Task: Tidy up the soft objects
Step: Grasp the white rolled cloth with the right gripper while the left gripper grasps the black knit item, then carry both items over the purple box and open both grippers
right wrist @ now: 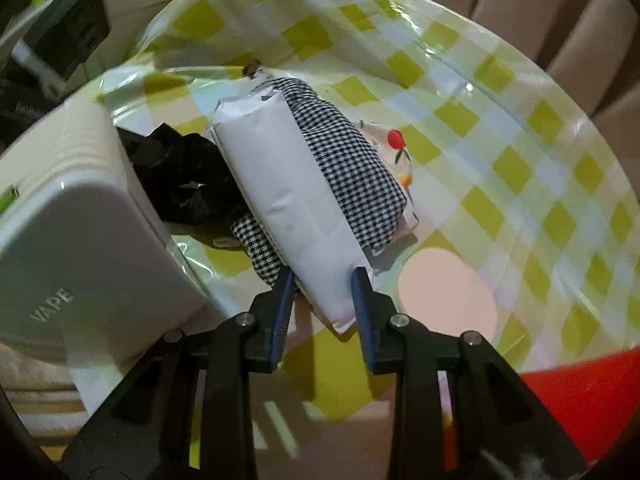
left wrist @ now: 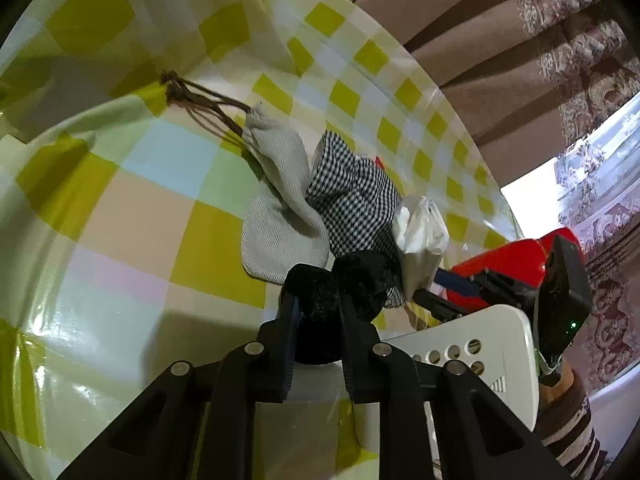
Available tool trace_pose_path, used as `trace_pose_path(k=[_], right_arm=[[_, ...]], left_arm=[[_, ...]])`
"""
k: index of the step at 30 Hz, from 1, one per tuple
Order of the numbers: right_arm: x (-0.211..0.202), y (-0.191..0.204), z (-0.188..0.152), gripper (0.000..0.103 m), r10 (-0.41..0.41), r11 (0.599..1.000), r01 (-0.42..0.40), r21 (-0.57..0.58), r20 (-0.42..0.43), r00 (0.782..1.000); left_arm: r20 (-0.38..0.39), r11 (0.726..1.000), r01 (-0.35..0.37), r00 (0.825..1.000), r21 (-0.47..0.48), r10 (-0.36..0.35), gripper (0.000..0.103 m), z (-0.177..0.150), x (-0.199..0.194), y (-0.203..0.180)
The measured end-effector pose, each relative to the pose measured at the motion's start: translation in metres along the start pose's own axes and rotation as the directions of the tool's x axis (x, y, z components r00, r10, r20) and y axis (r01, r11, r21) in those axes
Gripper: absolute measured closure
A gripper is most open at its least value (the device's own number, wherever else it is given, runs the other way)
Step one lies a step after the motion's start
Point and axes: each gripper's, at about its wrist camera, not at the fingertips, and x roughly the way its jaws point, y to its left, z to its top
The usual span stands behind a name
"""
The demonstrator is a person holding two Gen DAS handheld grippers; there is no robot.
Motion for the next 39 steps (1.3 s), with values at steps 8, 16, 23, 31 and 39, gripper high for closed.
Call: trace_pose_path(k=[8,16,23,31,39], right_arm=[[-0.018,-0.008,-0.009,0.077,0.015,0.982,-0.016,0.188,0.008,1.0],[-0.036,-0.007,-0.025,0.079,0.02,0.958,-0.022,0.285,0.011,1.0],[-0.061,-0.003,-0.037,0.081,0.011,0.946,-0.014,0.325,0.011,1.0],[-0.088,0.012,-0.064,0.082,0.01,0.94,-0.005,0.34,-0.015,1.0],[-0.107,0.028,-0.1,0.082,0.026,0.932,-0.003,0.362,-0.058,0.998]], left_arm=[[0.048,1.0,0.0,0.999,-0.031,0.002,0.091,0.0,-0.01,0.006],[0.094,0.998,0.002,0.996,-0.067,0.005,0.092,-0.006,-0.026,0.012],[0.122,0.997,0.013,0.993,-0.076,-0.004,0.092,-0.014,-0.041,0.011],[0.149,0.997,0.025,0.989,-0.073,-0.014,0.093,-0.024,-0.055,0.004],[0.175,0.995,0.052,0.984,-0.088,-0.037,0.093,-0.039,-0.071,0.002]])
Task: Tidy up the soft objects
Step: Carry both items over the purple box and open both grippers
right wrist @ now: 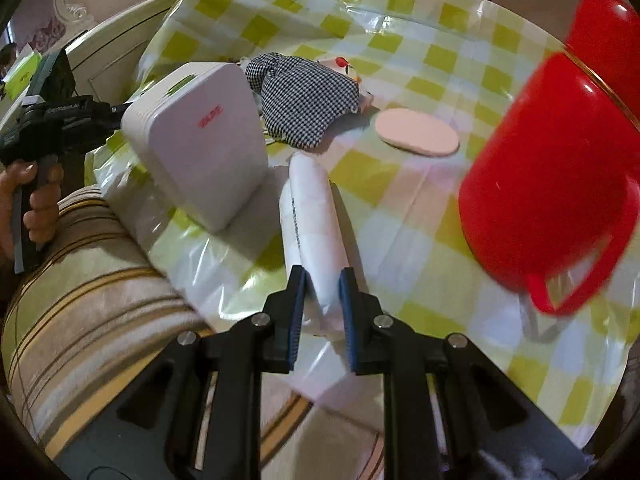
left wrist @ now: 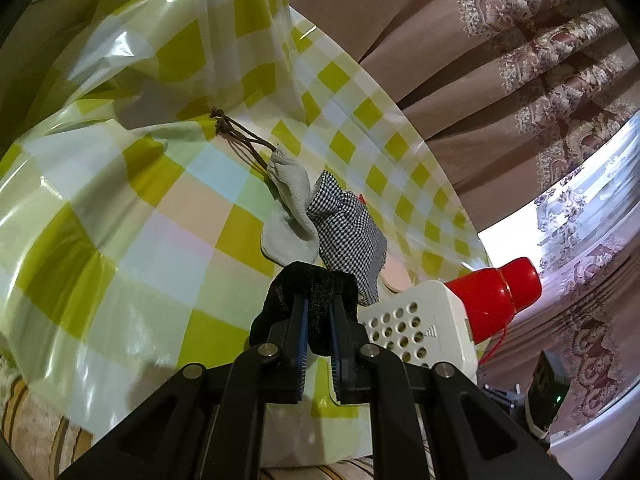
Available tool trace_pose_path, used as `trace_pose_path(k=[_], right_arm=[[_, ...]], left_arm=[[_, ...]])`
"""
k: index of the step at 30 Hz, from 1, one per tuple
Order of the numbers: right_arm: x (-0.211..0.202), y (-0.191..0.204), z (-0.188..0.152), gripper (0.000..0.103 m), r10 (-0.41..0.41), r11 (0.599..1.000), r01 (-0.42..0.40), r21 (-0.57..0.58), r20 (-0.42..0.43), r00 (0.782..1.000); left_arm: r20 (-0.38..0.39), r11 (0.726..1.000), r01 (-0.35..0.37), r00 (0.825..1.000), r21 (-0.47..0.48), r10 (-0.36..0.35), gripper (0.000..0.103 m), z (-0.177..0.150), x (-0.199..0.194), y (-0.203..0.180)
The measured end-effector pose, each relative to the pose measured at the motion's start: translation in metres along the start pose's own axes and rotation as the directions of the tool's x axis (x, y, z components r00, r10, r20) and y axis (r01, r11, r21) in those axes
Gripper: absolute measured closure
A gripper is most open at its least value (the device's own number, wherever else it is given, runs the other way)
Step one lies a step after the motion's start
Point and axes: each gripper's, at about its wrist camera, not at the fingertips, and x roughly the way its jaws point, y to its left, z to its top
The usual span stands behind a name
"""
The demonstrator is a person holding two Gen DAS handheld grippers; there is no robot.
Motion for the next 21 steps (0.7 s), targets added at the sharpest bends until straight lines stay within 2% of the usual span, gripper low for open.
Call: trace_pose_path(k=[8,14,21], right_arm=[[-0.037,-0.006,-0.025,0.082,-0.014,0.999,0.011,0.052,0.052,0.999],[-0.063,-0.01,-0.04,0.082,-0.036,0.996,0.029,0.086,0.085,0.996],[-0.095,-0.019,-0.069,0.082,-0.08,0.988,0.063,0.139,0.118,0.99]], left_arm=[[0.033,1.0,0.006,0.999,0.014,-0.007,0.093,-0.012,-0.022,-0.014],[0.063,0.999,0.018,0.998,0.034,-0.02,0.093,-0.03,-0.054,-0.028],[0.062,0.99,0.059,0.996,0.126,-0.067,0.093,-0.055,-0.091,-0.068]])
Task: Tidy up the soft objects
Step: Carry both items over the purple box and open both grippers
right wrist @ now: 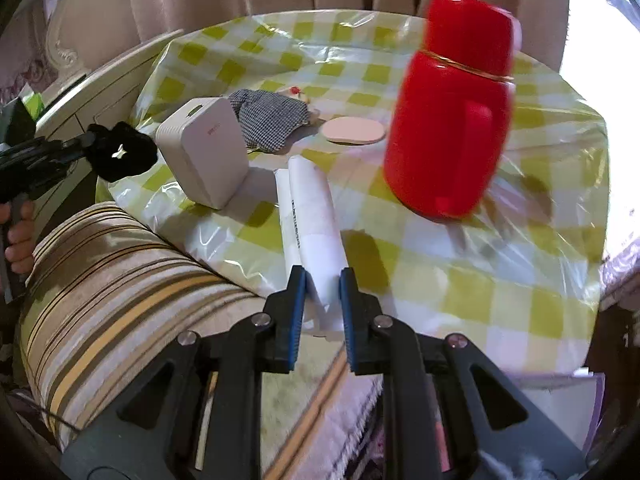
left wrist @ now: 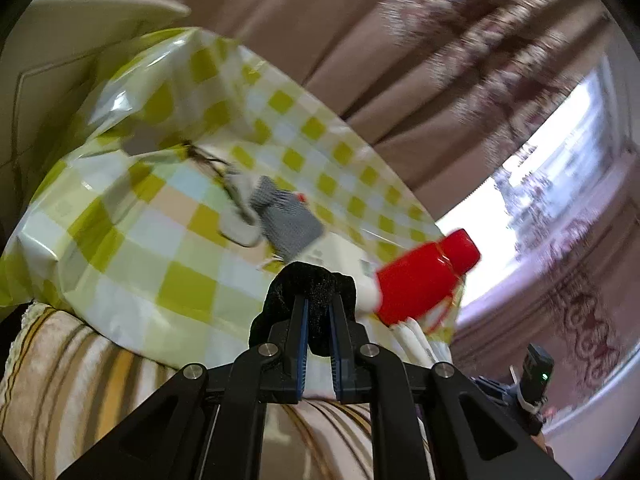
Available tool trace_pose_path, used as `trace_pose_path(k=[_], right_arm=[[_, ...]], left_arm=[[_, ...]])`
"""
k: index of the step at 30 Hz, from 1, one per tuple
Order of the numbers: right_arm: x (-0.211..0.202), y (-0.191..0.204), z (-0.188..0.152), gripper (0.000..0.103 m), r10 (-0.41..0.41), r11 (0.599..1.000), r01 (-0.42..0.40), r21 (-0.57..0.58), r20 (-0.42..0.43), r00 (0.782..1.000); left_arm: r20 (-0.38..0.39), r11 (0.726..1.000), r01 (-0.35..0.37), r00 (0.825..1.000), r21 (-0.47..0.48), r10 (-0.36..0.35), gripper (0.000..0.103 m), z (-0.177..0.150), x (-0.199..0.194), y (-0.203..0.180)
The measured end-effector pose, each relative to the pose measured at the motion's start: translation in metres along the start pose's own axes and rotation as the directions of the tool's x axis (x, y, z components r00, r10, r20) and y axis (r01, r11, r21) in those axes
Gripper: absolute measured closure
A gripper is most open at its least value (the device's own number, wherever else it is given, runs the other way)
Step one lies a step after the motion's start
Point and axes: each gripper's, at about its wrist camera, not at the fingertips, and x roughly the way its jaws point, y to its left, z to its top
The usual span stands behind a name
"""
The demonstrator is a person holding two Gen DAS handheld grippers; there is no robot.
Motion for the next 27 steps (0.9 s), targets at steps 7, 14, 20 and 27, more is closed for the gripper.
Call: trace_pose_path(k=[7,14,20,27], right_arm=[[-0.037,-0.025,-0.033,0.082,-0.066,0.994,0.063,0.092,0.028,0.997],[-0.072,-0.057,-0.073,0.082,-0.181,0.968,0.175,0.18,0.014,0.983],[-0.094,-0.092,-0.106,0.082,-0.241,0.929,0.237,0.283,-0.021,0.97],[-0.111,-0.129,-0.136,0.08,-0.314,0.863,0.315,0.394,-0.07,0.947]], left_arm=[[-0.076,0.989,0.124,0.99,0.076,-0.119,0.093,-0.018,0.009,-0.058],[-0.255,0.963,0.243,0.944,0.113,-0.208,0.093,-0.061,0.059,-0.116],[-0.399,0.935,0.325,0.883,0.142,-0.247,0.093,-0.102,0.098,-0.168],[-0.519,0.906,0.39,0.815,0.163,-0.257,0.087,-0.141,0.13,-0.216]])
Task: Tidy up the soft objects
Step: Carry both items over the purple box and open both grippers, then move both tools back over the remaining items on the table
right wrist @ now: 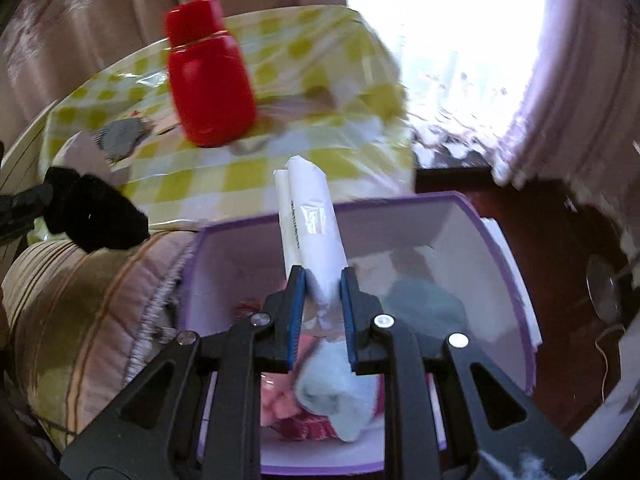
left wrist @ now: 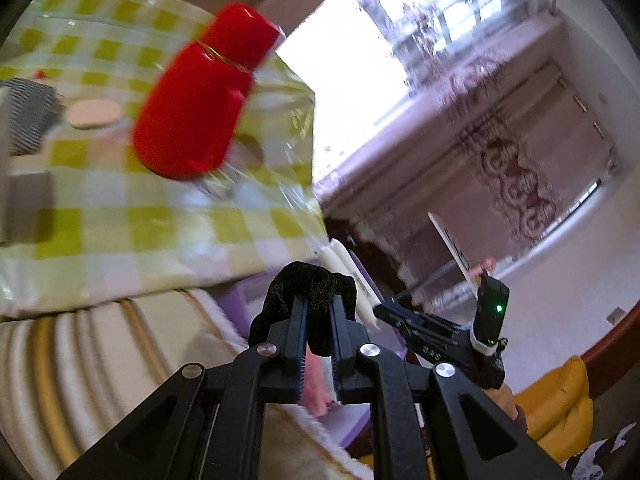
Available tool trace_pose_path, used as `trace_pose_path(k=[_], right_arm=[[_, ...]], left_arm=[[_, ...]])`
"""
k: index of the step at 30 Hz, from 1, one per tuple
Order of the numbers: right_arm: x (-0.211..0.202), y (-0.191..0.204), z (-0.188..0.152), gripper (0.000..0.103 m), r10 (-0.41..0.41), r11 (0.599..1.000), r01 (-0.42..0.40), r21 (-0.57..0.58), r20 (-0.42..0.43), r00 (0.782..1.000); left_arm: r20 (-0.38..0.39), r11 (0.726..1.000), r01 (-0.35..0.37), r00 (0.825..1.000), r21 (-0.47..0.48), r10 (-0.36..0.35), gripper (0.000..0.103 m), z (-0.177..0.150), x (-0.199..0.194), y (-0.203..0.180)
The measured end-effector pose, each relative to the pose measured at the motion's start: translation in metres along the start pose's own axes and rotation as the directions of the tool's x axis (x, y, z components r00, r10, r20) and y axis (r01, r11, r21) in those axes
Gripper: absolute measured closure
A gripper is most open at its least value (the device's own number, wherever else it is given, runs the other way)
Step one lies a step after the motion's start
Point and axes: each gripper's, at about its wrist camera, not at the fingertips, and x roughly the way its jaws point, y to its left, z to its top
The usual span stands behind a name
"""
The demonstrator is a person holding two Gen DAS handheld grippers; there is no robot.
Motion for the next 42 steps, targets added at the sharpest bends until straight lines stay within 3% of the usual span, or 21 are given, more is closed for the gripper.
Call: trace_pose_path(k=[2,4,7,11,13,16,26,31,35,42], right_arm=[[0.0,-0.012,-0.001,0.08,-0.02,0.999,0.02,0.044,-0.005,1.0],[0.0,-0.019,-0.003,0.075,-0.031,0.997,0.032,0.065,-0.014,0.999],[0.0,-0.025,-0.005,0.062,-0.032,0.996,0.033,0.086,-0.016,0.999],[0.002,-0.025,-0.006,0.06,-0.011,0.996,0.013,0.094,-0.019,1.0],[0.004,-0.021,-0.005,0.053,-0.002,0.996,0.004,0.086,-0.018,1.0],[0.003,-0.011,-0.001,0.045,0.019,0.997,-0.018,0.074,-0.012,1.0],[0.006,0.044,0.017,0.034,0.099,0.995,-0.099,-0.011,0.001,0.995],[0.008,0.08,0.027,0.032,0.131,0.988,-0.13,-0.083,0.001,0.991],[0.011,0.112,0.036,0.03,0.15,0.976,-0.149,-0.161,-0.001,0.989],[0.026,0.181,0.057,0.029,0.158,0.916,-0.143,-0.374,0.008,0.987]], left_arm=[[-0.047,1.0,0.007,0.999,0.014,-0.006,0.068,-0.002,0.016,-0.009],[-0.062,1.0,0.016,0.998,0.027,-0.014,0.058,-0.006,0.022,-0.015],[-0.081,0.999,0.02,0.997,0.04,-0.017,0.058,-0.009,0.026,-0.018],[-0.072,1.0,0.008,0.997,0.029,-0.006,0.058,-0.009,0.021,-0.014],[-0.061,1.0,0.002,0.998,0.029,0.0,0.058,-0.008,0.018,-0.013],[-0.036,0.999,-0.006,0.999,0.036,0.007,0.058,-0.006,0.01,-0.013],[0.109,0.997,-0.07,0.992,0.041,0.065,0.058,0.007,-0.047,0.001],[0.227,0.995,-0.104,0.969,0.003,0.1,0.058,0.018,-0.098,0.02],[0.318,0.99,-0.127,0.938,-0.058,0.138,0.058,0.025,-0.139,0.043],[0.408,0.974,-0.146,0.889,-0.174,0.206,0.058,0.036,-0.189,0.093]])
